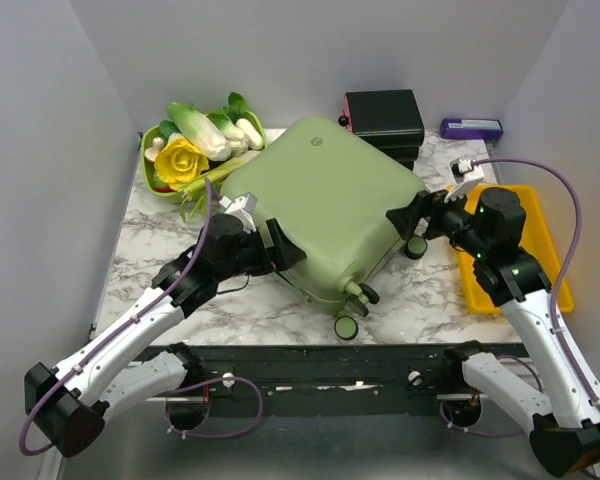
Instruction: Open, take out, and arrange the luggage
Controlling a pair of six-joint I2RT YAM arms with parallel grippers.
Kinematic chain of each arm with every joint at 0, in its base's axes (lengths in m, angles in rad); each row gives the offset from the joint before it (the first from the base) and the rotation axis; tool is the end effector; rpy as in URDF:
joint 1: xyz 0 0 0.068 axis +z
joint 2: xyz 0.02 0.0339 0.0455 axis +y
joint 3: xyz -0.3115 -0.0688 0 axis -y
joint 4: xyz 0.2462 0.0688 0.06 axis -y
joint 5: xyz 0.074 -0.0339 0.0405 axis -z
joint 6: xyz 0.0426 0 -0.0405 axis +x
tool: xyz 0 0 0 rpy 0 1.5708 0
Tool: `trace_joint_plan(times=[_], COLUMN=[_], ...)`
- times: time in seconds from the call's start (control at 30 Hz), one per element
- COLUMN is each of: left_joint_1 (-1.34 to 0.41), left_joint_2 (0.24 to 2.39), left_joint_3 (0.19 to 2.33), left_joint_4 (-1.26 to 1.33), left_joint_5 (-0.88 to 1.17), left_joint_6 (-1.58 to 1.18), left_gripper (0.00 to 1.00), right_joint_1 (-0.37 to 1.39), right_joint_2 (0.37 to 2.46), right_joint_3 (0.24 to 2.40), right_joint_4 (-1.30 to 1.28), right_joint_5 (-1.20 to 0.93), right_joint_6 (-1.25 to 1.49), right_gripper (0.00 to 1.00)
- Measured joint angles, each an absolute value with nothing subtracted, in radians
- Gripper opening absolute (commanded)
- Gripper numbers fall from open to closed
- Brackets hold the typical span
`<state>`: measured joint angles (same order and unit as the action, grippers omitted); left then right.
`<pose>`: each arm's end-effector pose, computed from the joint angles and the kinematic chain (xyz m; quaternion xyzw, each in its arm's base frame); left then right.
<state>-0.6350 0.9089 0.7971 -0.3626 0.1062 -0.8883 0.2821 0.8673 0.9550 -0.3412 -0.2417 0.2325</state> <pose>0.1450 -0.1124 0.3382 -0.0802 0.8489 -0.3919 0.3454 0.1606 0.0572 0.4034 -0.0932 0.7830 0.2468 0.5633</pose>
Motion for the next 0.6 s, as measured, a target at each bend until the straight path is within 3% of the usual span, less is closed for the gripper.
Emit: trace_joint_plan(times=[0.13, 0.37, 0.6], left_joint_1=[-0.685, -0.686, -0.686], left_joint_2=[0.887, 0.669, 0.570], left_joint_3=[0.794, 0.793, 0.623], left_joint_4=[-0.365, -0.476, -0.509], left_joint_5=[0.154, 0.079, 0.074], left_joint_6=[-0.815, -0.756, -0.774], left_gripper=[0.99, 0.99, 0.99], right_joint_1=[0.317, 0.723, 0.832], right_joint_2=[0.813, 0.826, 0.858], right_joint_3=[0.955, 0.955, 0.927], right_joint_4=[-0.398, -0.512, -0.698], right_joint_5=[-0.306, -0.218, -0.074], right_joint_6=[0.206, 0.197, 0.255], right_gripper=[0.99, 0.99, 0.99])
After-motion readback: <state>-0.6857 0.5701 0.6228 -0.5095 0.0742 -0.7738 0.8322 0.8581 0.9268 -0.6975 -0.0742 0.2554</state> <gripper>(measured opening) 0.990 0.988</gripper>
